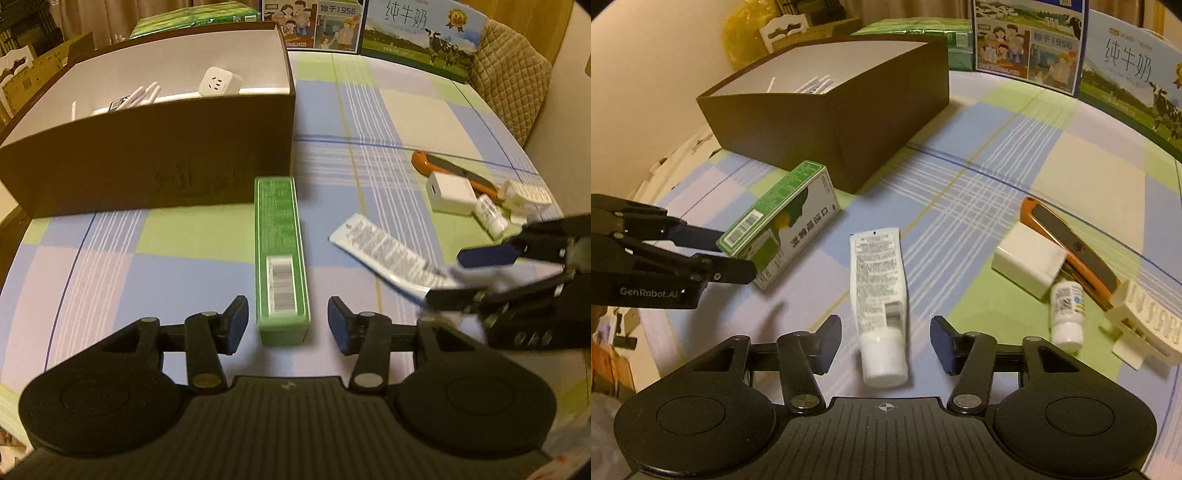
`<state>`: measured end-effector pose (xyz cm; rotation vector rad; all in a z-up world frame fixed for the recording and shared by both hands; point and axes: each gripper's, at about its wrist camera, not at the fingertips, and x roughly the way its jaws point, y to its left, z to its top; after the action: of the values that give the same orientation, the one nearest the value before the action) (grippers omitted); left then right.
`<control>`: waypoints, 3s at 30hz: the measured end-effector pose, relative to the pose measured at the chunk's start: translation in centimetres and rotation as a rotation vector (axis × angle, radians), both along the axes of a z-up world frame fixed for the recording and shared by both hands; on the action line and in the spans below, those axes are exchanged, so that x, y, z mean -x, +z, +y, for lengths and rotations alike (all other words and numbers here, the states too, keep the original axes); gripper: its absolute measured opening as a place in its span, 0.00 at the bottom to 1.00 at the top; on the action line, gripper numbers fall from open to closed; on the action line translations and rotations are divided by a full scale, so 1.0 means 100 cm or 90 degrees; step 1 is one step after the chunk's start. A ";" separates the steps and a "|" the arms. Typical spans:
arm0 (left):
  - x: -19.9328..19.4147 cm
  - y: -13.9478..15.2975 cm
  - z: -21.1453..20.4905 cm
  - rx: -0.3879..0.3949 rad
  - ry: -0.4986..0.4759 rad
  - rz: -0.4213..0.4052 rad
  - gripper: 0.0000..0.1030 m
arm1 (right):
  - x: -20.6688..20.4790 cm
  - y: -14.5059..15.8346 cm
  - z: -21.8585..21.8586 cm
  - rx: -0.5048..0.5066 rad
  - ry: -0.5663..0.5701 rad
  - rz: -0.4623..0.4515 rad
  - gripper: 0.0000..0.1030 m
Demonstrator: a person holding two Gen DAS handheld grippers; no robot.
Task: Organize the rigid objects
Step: 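Lift the green box and white tube and carry both over the brown box, then lower both items into the brown box and open both tools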
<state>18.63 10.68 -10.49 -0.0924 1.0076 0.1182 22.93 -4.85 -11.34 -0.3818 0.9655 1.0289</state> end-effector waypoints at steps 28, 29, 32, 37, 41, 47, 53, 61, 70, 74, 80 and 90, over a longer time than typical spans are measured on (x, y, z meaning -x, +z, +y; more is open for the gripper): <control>0.001 -0.001 0.039 0.011 0.016 0.018 0.24 | 0.011 -0.010 0.030 0.037 -0.048 -0.014 0.33; 0.004 0.000 0.041 0.011 0.018 0.018 0.24 | 0.012 -0.008 0.030 0.034 -0.051 -0.014 0.33; 0.010 0.005 0.045 0.011 0.020 0.019 0.25 | 0.013 0.001 0.029 0.026 -0.057 -0.014 0.33; 0.020 0.017 0.056 0.017 0.032 0.007 0.25 | 0.013 0.016 0.029 0.004 -0.068 -0.016 0.33; 0.029 0.032 0.068 0.019 0.041 -0.012 0.24 | 0.014 0.030 0.026 -0.013 -0.078 -0.018 0.33; 0.044 0.056 0.090 0.003 0.057 -0.041 0.24 | 0.013 0.058 0.019 -0.048 -0.099 -0.017 0.33; 0.056 0.087 0.120 -0.013 0.077 -0.082 0.24 | 0.008 0.087 0.021 -0.094 -0.129 -0.015 0.33; 0.037 0.120 0.168 -0.052 0.082 -0.134 0.25 | -0.001 0.119 0.067 -0.179 -0.142 0.026 0.33; -0.017 0.132 0.227 -0.097 0.068 -0.158 0.25 | -0.028 0.125 0.135 -0.231 -0.224 0.063 0.33; -0.046 0.127 0.247 -0.100 0.056 -0.150 0.25 | -0.043 0.118 0.158 -0.228 -0.270 0.060 0.33; -0.087 0.107 0.269 -0.109 0.041 -0.124 0.25 | -0.061 0.102 0.185 -0.186 -0.324 0.053 0.33; -0.137 0.071 0.291 -0.117 0.030 -0.095 0.25 | -0.079 0.076 0.209 -0.117 -0.376 0.057 0.33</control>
<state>32.31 39.80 -3.39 0.0427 0.8411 0.2439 30.86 16.03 -3.73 0.1060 0.9722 0.5881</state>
